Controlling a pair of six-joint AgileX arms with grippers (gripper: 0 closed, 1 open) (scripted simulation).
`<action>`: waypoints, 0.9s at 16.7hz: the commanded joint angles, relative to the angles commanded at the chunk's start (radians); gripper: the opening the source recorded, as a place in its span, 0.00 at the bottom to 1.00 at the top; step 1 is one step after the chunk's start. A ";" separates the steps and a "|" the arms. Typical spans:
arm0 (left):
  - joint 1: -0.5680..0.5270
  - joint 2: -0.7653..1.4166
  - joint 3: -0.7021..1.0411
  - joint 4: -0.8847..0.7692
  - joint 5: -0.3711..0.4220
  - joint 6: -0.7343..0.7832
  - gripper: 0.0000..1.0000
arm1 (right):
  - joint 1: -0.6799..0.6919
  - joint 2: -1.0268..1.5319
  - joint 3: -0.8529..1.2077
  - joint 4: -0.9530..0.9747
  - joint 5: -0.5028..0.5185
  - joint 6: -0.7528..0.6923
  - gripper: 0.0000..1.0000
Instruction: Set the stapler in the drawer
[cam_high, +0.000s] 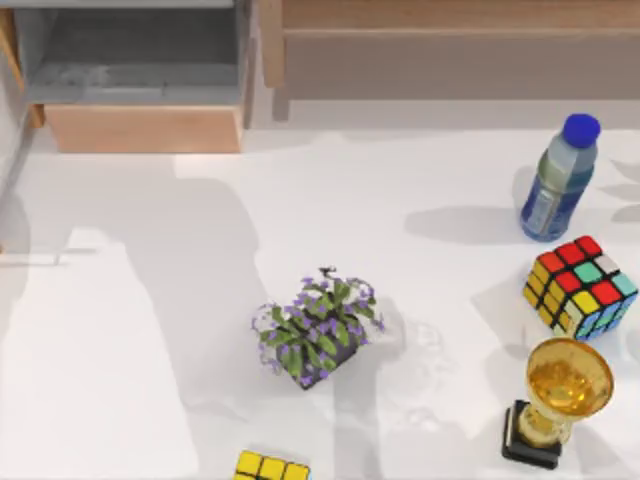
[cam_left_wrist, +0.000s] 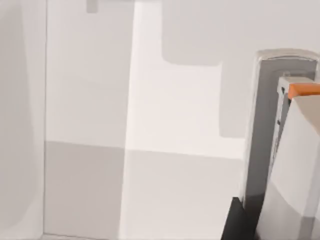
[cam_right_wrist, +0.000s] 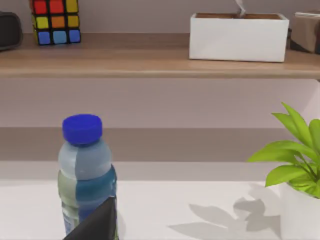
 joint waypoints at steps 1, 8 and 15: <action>0.009 0.044 0.032 -0.024 0.000 0.019 0.00 | 0.000 0.000 0.000 0.000 0.000 0.000 1.00; 0.008 0.174 0.117 -0.115 -0.007 0.087 0.00 | 0.000 0.000 0.000 0.000 0.000 0.000 1.00; 0.009 0.166 0.083 -0.083 -0.007 0.088 0.00 | 0.000 0.000 0.000 0.000 0.000 0.000 1.00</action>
